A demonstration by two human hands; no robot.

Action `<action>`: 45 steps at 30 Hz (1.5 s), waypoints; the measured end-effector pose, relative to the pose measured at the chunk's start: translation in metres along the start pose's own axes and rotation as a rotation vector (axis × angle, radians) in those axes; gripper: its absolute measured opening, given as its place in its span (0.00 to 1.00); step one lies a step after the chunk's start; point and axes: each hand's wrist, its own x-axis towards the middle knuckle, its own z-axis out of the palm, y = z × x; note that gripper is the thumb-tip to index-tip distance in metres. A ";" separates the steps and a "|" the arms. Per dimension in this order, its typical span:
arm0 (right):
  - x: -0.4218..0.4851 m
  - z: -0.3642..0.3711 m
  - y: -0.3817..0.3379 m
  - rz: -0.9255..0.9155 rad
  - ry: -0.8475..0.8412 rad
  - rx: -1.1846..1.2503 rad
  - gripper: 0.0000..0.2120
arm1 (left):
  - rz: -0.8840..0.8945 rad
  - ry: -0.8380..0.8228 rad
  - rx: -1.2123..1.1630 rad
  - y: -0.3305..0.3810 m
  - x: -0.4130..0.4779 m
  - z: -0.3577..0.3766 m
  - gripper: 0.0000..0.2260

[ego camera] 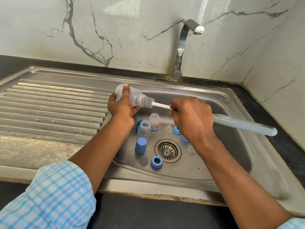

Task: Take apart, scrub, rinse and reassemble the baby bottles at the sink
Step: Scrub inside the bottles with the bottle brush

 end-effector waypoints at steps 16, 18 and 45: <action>-0.005 -0.003 0.020 0.160 -0.125 0.353 0.04 | -0.225 -0.482 -0.173 -0.003 -0.021 0.003 0.21; -0.004 0.002 0.016 0.187 -0.143 0.443 0.06 | -0.228 -0.564 -0.159 -0.008 -0.028 0.004 0.19; -0.003 0.001 -0.011 0.128 -0.231 0.082 0.06 | -0.028 -0.140 0.001 -0.022 -0.004 0.007 0.26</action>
